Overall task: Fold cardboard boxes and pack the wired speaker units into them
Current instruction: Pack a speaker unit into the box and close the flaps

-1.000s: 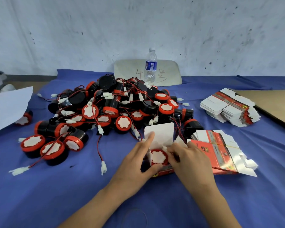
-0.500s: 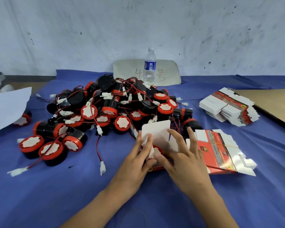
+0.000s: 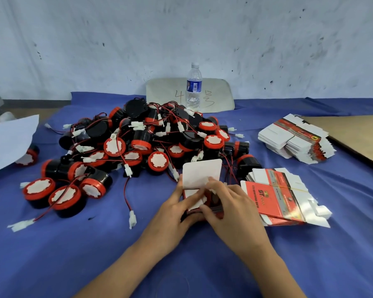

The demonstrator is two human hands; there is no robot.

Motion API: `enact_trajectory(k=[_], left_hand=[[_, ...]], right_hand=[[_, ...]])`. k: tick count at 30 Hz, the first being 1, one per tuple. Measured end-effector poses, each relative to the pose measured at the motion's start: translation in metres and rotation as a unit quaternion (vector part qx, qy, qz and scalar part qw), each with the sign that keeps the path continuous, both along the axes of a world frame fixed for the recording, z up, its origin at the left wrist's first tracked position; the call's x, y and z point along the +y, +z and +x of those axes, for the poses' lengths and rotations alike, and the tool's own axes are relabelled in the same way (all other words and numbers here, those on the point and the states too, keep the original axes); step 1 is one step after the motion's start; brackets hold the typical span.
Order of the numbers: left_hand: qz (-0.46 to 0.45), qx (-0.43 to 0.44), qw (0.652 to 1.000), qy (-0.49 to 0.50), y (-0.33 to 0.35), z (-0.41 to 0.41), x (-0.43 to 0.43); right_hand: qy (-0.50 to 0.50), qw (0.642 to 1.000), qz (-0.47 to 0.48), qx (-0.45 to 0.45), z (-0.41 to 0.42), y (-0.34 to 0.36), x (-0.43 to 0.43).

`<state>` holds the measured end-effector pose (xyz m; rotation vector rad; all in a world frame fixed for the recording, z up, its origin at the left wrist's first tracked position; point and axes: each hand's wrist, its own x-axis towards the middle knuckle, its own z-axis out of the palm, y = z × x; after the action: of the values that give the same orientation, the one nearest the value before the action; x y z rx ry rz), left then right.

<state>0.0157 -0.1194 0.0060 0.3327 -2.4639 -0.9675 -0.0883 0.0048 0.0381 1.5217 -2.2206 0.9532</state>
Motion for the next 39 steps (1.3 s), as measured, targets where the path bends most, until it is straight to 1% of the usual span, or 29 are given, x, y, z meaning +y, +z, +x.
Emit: enact_trajectory(k=[2,5,8,11,14,18,20,22,23,25,28,31,33,36,39], left_hand=[[-0.004,-0.004,1.000,0.008,-0.001,0.000,0.000],[-0.007,-0.004,1.000,0.020,-0.002,-0.001,0.000],[-0.022,0.001,0.999,0.032,-0.005,-0.001,0.001],[-0.028,0.019,0.999,0.034,-0.006,0.000,0.000],[-0.021,0.031,0.999,0.023,-0.005,0.000,-0.001],[-0.041,0.004,0.999,0.023,-0.004,0.001,-0.001],[-0.059,-0.007,0.998,0.024,-0.005,0.002,0.000],[-0.068,-0.009,0.997,0.029,-0.007,0.002,0.000],[-0.069,-0.010,0.997,0.030,-0.007,0.002,0.001],[-0.068,-0.003,0.997,0.025,-0.005,0.002,0.002],[-0.078,0.020,0.997,0.019,-0.002,0.003,0.005],[-0.116,0.022,0.992,0.043,-0.005,0.002,0.007],[-0.144,0.030,0.984,0.096,-0.004,0.002,0.010],[-0.208,0.076,0.962,0.157,-0.001,0.000,0.016],[-0.226,0.104,0.958,0.142,-0.001,-0.001,0.019]], right_hand=[[0.005,1.000,0.000,-0.002,-0.003,0.001,0.002],[0.010,0.999,0.023,-0.043,-0.005,0.001,0.003],[0.029,0.999,0.009,-0.043,-0.005,0.002,0.002],[0.047,0.997,-0.001,-0.069,-0.010,0.000,-0.001],[0.036,0.994,-0.002,-0.104,-0.013,-0.002,0.000],[0.033,0.994,-0.031,-0.096,-0.014,-0.004,0.002],[0.027,0.991,-0.040,-0.128,-0.015,-0.004,0.002],[0.019,0.985,-0.028,-0.166,-0.015,-0.005,0.001],[0.016,0.986,-0.032,-0.165,-0.015,-0.006,0.000],[0.009,0.986,-0.053,-0.159,-0.013,-0.008,-0.003],[0.005,0.980,-0.064,-0.190,-0.013,-0.009,-0.004],[0.010,0.975,-0.070,-0.211,-0.017,-0.009,-0.005],[0.006,0.973,-0.077,-0.218,-0.018,-0.010,-0.005],[-0.003,0.969,-0.082,-0.235,-0.018,-0.012,-0.006],[-0.013,0.965,-0.085,-0.246,-0.020,-0.014,-0.006]])
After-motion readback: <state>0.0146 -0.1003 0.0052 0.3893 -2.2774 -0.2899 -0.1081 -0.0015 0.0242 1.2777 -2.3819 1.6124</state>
